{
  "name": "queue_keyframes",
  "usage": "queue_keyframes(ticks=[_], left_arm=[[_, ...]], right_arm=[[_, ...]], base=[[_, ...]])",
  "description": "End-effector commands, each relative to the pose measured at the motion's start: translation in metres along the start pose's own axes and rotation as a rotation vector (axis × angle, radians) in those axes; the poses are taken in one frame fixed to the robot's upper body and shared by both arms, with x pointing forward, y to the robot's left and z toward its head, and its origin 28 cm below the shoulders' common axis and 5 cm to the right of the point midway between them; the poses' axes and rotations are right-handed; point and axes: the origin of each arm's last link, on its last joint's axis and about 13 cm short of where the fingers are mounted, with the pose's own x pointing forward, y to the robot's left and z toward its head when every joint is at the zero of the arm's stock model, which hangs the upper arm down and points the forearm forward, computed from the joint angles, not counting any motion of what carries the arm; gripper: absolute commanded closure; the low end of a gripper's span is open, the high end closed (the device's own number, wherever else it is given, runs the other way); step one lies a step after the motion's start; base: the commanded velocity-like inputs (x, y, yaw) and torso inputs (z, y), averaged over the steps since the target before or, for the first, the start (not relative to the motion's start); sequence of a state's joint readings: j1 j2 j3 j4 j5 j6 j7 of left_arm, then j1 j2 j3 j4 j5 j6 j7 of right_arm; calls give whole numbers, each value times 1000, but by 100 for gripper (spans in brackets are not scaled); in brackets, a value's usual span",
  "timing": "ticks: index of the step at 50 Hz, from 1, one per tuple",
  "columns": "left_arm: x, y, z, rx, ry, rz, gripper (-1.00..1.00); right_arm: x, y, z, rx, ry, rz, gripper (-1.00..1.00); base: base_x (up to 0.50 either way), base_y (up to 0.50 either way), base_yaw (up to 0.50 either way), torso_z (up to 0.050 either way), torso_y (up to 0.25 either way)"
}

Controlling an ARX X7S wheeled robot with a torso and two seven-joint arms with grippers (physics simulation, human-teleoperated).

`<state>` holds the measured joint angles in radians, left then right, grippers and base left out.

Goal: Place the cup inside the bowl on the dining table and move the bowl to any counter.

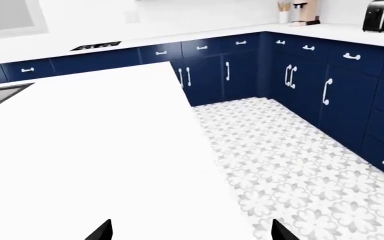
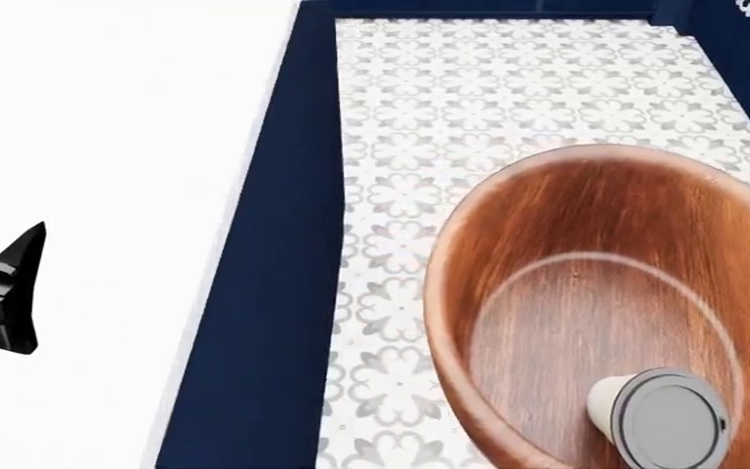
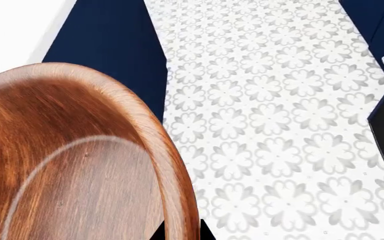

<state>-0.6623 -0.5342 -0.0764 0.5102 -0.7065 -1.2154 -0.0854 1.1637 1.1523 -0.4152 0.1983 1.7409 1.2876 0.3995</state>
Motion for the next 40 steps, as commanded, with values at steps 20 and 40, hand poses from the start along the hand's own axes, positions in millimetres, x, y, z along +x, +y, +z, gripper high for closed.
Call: queue_keyframes(ticks=[20, 40], left_arm=[[2, 1, -3, 19, -2, 13, -100], [3, -1, -2, 22, -1, 13, -100]], right_arm=[[3, 1, 2, 34, -52, 43, 100], [5, 0, 2, 42, -71, 42, 100]], base=[[0, -500, 0, 0, 1], [0, -352, 0, 1, 0]])
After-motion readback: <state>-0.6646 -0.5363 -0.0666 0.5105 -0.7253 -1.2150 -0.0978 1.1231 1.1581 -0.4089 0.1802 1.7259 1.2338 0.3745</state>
